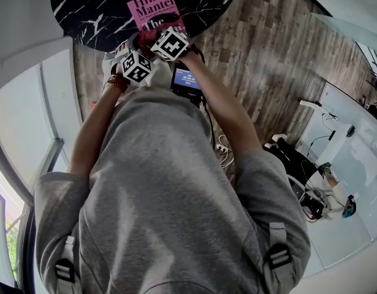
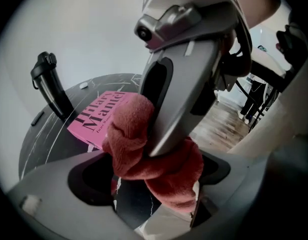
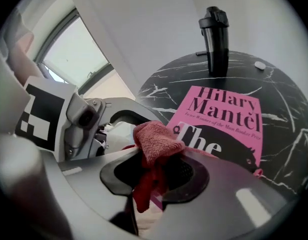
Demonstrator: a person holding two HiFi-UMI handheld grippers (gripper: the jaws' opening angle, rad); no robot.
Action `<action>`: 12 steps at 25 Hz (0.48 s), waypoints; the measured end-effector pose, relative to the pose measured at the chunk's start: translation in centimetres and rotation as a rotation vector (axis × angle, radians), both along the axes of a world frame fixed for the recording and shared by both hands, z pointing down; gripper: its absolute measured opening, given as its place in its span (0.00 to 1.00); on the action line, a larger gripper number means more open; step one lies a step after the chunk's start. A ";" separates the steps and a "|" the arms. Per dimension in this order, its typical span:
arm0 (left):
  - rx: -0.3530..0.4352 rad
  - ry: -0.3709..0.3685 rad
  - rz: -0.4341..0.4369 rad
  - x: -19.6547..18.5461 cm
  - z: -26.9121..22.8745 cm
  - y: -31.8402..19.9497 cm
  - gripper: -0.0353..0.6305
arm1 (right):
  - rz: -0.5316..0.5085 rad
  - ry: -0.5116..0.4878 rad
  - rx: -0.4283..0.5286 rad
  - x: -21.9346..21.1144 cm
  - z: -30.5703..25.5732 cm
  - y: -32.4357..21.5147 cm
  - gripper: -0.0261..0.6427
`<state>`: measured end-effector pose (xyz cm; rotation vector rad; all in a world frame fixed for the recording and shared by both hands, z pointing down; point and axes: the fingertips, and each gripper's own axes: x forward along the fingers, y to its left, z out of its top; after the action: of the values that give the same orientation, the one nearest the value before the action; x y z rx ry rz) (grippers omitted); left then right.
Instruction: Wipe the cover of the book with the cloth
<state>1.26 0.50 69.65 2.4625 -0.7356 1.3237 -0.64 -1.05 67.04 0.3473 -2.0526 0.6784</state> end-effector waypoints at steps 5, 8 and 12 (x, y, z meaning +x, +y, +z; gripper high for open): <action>0.002 -0.018 0.019 0.1 -0.1 0.1 0.76 | -0.044 -0.122 -0.040 -1.0 -1.7 0.8 0.24; 0.002 -0.019 0.024 0.0 0.0 0.0 0.76 | 0.007 -0.174 0.037 1.0 -3.8 -1.1 0.24; 0.001 -0.017 0.029 0.0 0.2 0.0 0.76 | 0.039 -0.120 0.133 7.0 -5.0 -3.2 0.24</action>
<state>1.27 0.49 69.81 2.4742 -0.7071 1.3567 6.34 -4.26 62.02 0.4326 -2.2167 0.5997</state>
